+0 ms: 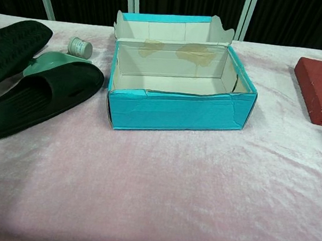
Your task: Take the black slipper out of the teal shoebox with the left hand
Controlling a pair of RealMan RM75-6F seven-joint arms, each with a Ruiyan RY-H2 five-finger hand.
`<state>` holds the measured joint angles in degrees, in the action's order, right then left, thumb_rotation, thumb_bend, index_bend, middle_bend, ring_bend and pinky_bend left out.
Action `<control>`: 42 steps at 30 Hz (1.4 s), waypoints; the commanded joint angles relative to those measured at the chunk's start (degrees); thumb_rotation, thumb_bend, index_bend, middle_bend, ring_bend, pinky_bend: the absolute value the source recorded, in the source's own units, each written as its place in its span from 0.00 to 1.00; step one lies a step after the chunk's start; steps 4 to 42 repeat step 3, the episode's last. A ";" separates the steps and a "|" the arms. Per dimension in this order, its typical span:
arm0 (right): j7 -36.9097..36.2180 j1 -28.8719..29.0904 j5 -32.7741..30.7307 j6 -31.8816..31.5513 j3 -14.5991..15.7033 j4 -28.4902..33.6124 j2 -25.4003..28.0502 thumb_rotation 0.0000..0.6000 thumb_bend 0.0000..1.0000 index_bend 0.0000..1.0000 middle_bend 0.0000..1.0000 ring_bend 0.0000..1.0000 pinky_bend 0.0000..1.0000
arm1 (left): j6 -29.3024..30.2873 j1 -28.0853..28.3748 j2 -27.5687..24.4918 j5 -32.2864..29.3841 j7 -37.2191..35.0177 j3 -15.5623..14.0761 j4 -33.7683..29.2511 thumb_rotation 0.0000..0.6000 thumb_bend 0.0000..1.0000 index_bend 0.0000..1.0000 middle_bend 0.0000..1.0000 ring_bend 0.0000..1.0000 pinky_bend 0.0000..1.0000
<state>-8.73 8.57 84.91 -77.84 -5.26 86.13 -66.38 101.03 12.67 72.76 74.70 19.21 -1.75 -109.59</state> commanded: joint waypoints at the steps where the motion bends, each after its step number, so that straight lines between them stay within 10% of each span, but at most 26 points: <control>1: 4.56 -0.07 -0.04 -1.09 -0.08 1.68 -0.01 1.00 0.26 0.00 0.03 0.00 0.16 | 2.51 -5.31 -3.00 2.69 -3.30 -4.59 -1.22 1.00 0.00 0.01 0.11 0.00 0.07; 42: 7.93 -0.59 -0.27 -2.24 0.01 3.00 -0.40 1.00 0.26 0.00 0.03 0.00 0.16 | 4.19 -8.43 -3.70 3.61 -5.64 -6.36 -0.53 1.00 0.00 0.01 0.11 0.00 0.07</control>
